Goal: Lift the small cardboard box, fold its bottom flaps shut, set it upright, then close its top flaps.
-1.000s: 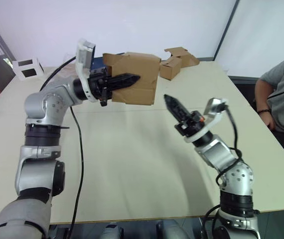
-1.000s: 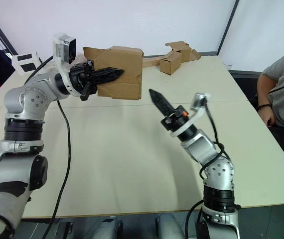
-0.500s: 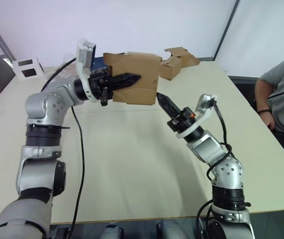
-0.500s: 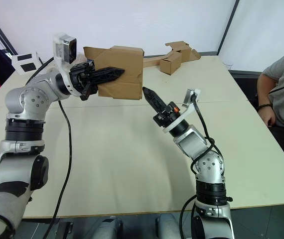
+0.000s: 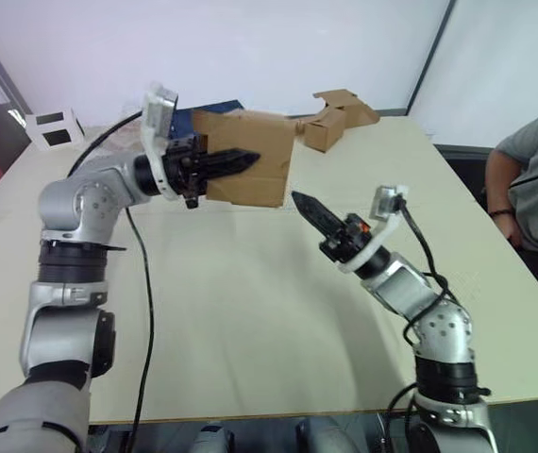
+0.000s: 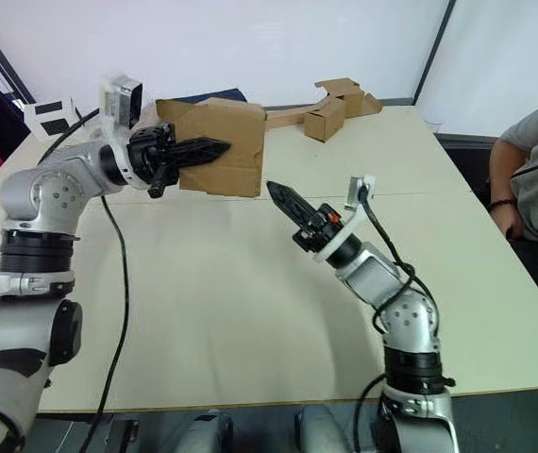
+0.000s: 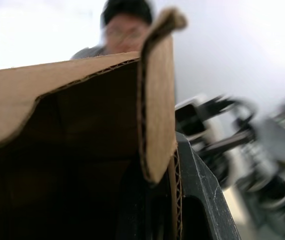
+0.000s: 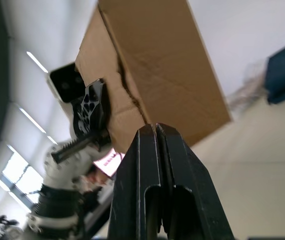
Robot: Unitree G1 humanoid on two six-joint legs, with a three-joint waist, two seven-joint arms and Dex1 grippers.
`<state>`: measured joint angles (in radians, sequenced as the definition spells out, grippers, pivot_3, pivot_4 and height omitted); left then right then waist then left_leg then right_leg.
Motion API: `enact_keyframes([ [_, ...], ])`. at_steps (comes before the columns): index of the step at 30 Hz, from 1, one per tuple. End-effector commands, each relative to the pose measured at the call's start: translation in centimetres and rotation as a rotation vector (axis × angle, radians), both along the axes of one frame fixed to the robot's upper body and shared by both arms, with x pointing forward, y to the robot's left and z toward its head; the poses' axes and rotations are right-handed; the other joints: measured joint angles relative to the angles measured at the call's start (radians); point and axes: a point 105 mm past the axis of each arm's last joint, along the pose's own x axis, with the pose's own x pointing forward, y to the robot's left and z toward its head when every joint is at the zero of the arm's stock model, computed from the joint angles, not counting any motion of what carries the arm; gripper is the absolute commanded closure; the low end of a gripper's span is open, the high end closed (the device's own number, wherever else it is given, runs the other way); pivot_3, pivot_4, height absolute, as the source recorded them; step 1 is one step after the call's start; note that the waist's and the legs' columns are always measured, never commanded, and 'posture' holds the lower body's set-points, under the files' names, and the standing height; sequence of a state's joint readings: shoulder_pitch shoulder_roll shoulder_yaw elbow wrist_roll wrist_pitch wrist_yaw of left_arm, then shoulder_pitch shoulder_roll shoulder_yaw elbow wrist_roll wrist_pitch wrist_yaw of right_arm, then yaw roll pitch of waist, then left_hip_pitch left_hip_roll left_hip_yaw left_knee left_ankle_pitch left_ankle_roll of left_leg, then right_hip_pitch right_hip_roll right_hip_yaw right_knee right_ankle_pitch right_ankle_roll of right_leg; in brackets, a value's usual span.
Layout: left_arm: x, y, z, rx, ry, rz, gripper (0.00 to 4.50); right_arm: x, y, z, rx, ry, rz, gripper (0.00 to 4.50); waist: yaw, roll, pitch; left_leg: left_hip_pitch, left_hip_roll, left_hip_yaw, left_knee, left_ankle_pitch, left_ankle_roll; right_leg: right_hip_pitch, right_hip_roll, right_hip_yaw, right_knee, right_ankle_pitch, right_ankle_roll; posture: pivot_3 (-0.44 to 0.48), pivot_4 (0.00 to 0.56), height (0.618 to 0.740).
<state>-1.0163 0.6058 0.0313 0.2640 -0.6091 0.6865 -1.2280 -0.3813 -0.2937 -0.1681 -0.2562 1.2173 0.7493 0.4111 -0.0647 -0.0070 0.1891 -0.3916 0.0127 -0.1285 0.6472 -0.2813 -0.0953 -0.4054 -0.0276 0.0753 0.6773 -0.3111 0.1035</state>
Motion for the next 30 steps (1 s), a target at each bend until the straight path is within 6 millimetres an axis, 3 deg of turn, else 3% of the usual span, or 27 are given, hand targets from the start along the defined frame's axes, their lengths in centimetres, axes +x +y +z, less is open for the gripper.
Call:
enact_keyframes([
  [1,-0.2,-0.6,0.1,0.203,-0.125,0.025,4.50,-1.7,-1.7,-1.5,-0.325,-0.077,0.005,4.47,0.004,0.000,0.000,0.000,0.000,0.000,0.000,-0.001,0.001,0.000,0.000,0.000,0.000,0.000,0.000,0.000,0.150,0.740],
  [3,-0.7,-0.9,-0.5,0.311,-0.143,-0.021,4.50,-3.0,-1.7,-3.7,-0.620,-0.116,0.066,4.47,0.003,0.000,0.000,0.000,0.000,0.000,0.000,-0.001,0.001,0.000,0.000,0.000,-0.001,0.000,0.000,0.000,0.150,0.740],
  [5,-1.0,-1.1,-1.2,0.407,-0.164,-0.056,4.50,-3.8,-1.8,-5.5,-0.806,-0.145,0.113,4.47,-0.004,0.000,0.000,0.000,0.000,0.000,-0.001,-0.001,0.002,0.000,0.002,0.000,-0.001,0.000,0.000,0.000,0.150,0.740],
  [7,-1.1,-1.2,-1.8,0.483,-0.172,-0.087,4.50,-4.3,-2.0,-6.9,-0.928,-0.167,0.149,4.47,-0.006,0.000,0.000,0.000,0.001,0.000,-0.001,-0.001,0.002,0.000,0.002,0.000,-0.001,0.000,0.000,0.000,0.150,0.740],
  [10,-1.9,-0.6,-5.1,0.844,-0.211,-0.221,4.50,-5.3,-1.7,-8.0,-1.010,-0.204,0.208,4.47,-0.005,0.000,0.000,0.000,0.001,0.000,-0.001,-0.002,0.003,0.000,0.002,0.001,-0.002,0.000,0.000,0.000,0.150,0.740],
  [12,-2.2,-1.0,-6.7,0.955,-0.258,-0.303,4.50,-4.7,-1.1,-8.3,-1.034,-0.237,0.175,4.47,-0.005,0.000,0.000,0.000,0.001,0.001,0.000,-0.002,0.003,0.000,0.002,0.001,-0.003,0.000,0.000,0.000,0.150,0.740],
  [17,-3.0,-2.6,-8.9,0.995,-0.239,-0.433,4.50,-3.7,0.2,-7.8,-1.031,-0.287,0.089,4.47,0.010,-0.001,0.001,-0.001,0.000,0.001,0.001,-0.002,0.003,0.001,0.001,0.001,-0.003,0.000,0.000,0.000,0.150,0.740],
  [23,-2.3,-2.9,-10.0,1.061,-0.228,-0.457,4.50,-3.7,-0.7,-8.1,-1.064,-0.280,0.026,4.47,0.020,-0.001,0.001,-0.001,0.000,0.001,0.001,-0.002,0.004,0.001,0.001,0.001,-0.003,0.000,0.000,0.000,0.150,0.740],
  [26,-2.7,-3.3,-9.8,1.031,-0.209,-0.475,3.67,-3.7,-1.2,-8.2,-1.064,-0.266,0.016,4.50,0.020,-0.001,0.001,-0.001,0.000,0.001,0.001,-0.002,0.004,0.001,0.001,0.001,-0.003,0.000,0.000,0.000,0.150,0.740],
  [28,-2.9,-3.8,-8.6,0.969,-0.180,-0.471,2.93,-3.6,-1.6,-8.1,-1.069,-0.259,0.006,4.50,0.020,-0.001,0.001,-0.001,0.000,0.001,0.001,-0.002,0.004,0.001,0.001,0.001,-0.003,0.000,0.000,0.000,0.150,0.740],
  [30,-2.7,-3.9,-7.0,0.915,-0.173,-0.441,2.93,-3.5,-1.8,-8.0,-1.072,-0.259,0.004,4.50,0.019,-0.001,0.001,-0.001,0.000,0.001,0.001,-0.002,0.004,0.001,0.001,0.001,-0.003,0.000,0.000,0.000,0.150,0.740],
])
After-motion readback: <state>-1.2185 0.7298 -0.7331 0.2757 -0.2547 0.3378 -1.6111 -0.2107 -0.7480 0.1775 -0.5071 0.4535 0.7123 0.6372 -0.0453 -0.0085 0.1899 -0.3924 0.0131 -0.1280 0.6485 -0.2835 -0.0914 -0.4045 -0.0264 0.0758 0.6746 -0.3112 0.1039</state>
